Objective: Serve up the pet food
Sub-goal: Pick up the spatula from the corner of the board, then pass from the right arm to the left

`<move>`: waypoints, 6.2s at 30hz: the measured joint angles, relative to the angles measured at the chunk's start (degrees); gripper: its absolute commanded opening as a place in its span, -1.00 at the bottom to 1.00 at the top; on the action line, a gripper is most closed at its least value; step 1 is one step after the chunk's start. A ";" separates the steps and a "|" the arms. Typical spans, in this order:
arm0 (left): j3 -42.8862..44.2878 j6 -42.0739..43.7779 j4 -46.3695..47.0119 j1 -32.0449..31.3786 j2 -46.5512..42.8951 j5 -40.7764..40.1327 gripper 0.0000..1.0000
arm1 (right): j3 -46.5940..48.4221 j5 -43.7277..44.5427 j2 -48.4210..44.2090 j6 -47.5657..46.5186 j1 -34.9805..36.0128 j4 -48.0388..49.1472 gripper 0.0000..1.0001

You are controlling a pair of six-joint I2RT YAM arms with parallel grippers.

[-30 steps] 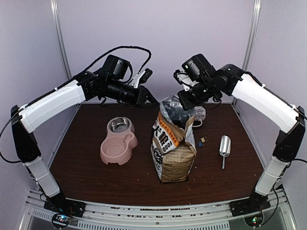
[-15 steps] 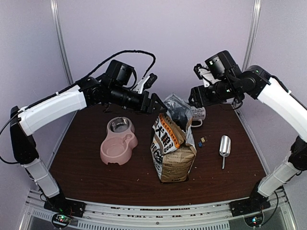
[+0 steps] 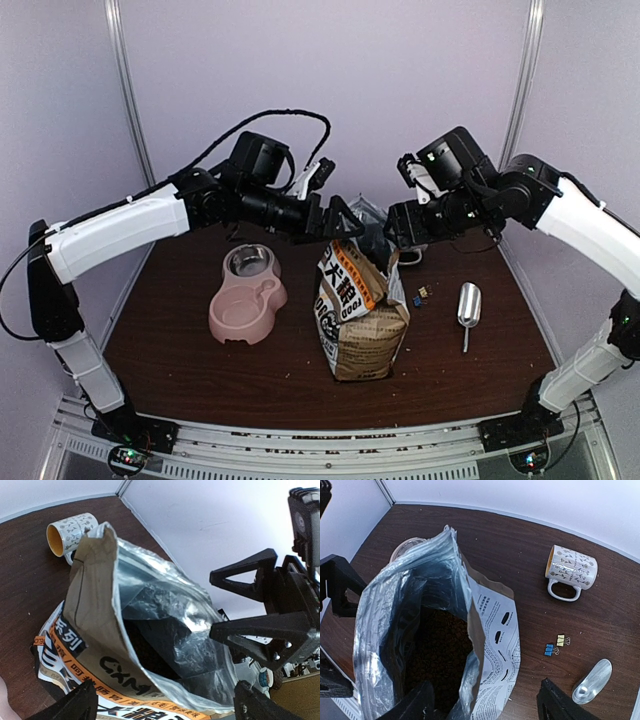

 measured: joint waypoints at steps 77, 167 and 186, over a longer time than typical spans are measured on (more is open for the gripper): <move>-44.22 28.72 -6.67 46.14 -48.28 -7.87 0.91 | -54.97 -16.22 -13.20 0.74 -43.08 28.33 0.16; -18.58 -8.63 30.36 -7.30 -15.47 -9.66 0.45 | -0.92 15.78 1.86 -1.16 7.30 40.96 -1.00; -12.13 -10.80 29.44 -7.30 -9.09 -6.08 -0.41 | -0.61 18.58 2.14 -4.92 9.05 42.27 -1.00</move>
